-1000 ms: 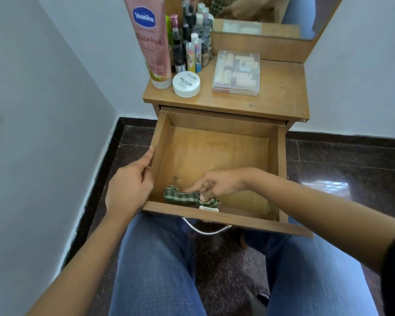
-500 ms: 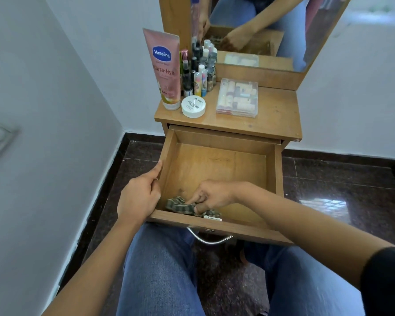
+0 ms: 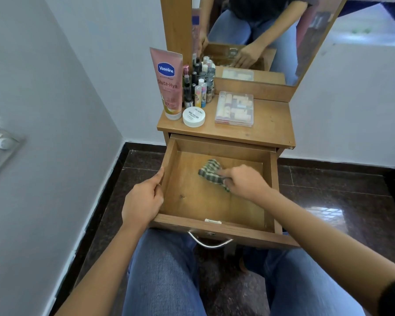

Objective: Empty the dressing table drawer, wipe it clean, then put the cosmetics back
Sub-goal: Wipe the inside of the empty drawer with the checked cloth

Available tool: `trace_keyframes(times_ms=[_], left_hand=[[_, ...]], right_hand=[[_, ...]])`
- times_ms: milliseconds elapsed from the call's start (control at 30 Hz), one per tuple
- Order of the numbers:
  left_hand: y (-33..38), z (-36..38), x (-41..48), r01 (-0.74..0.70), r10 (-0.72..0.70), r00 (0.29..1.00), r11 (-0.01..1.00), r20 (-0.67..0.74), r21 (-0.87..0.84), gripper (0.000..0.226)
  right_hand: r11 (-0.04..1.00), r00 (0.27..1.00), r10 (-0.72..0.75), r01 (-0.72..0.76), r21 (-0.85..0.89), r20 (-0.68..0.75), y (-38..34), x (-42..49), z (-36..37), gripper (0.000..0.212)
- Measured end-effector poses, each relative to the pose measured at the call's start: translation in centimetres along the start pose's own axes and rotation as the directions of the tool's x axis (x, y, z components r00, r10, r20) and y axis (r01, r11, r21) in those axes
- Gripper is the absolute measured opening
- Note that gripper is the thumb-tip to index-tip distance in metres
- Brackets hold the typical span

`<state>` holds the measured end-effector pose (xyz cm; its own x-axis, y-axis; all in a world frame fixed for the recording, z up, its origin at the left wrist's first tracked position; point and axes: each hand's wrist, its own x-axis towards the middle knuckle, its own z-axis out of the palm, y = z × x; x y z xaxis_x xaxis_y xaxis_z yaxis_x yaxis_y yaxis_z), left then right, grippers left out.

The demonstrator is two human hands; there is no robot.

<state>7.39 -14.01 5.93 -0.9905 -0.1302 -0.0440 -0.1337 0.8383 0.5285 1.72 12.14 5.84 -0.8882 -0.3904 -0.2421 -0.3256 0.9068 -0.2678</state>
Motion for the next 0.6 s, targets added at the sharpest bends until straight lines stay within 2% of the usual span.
trace_keyframes(times_ms=[100,133,267,500,600], left_hand=[[-0.1,-0.1,0.0,-0.006,0.006,1.000,1.000,0.000,-0.005,0.054],[-0.1,-0.1,0.0,-0.008,0.008,1.000,1.000,0.004,-0.005,0.053],[-0.2,0.0,0.1,-0.018,0.018,1.000,1.000,0.011,0.005,0.052],[-0.2,-0.1,0.1,-0.015,0.015,1.000,1.000,0.012,0.011,0.051],[-0.1,-0.1,0.1,-0.015,0.015,1.000,1.000,0.013,0.008,0.051]], right_hand=[[0.997,0.976,-0.009,0.027,-0.079,0.218,-1.0,0.5,2.9,0.049],[0.993,0.968,-0.033,0.060,-0.100,0.250,-1.1,0.5,3.7,0.054],[0.982,0.967,-0.094,0.130,-0.138,0.238,-0.7,0.6,5.3,0.058],[0.994,0.988,0.081,-0.071,-0.085,0.128,-1.3,3.7,5.8,0.054],[0.995,0.987,0.101,-0.097,-0.037,0.127,-1.4,4.3,5.6,0.054]])
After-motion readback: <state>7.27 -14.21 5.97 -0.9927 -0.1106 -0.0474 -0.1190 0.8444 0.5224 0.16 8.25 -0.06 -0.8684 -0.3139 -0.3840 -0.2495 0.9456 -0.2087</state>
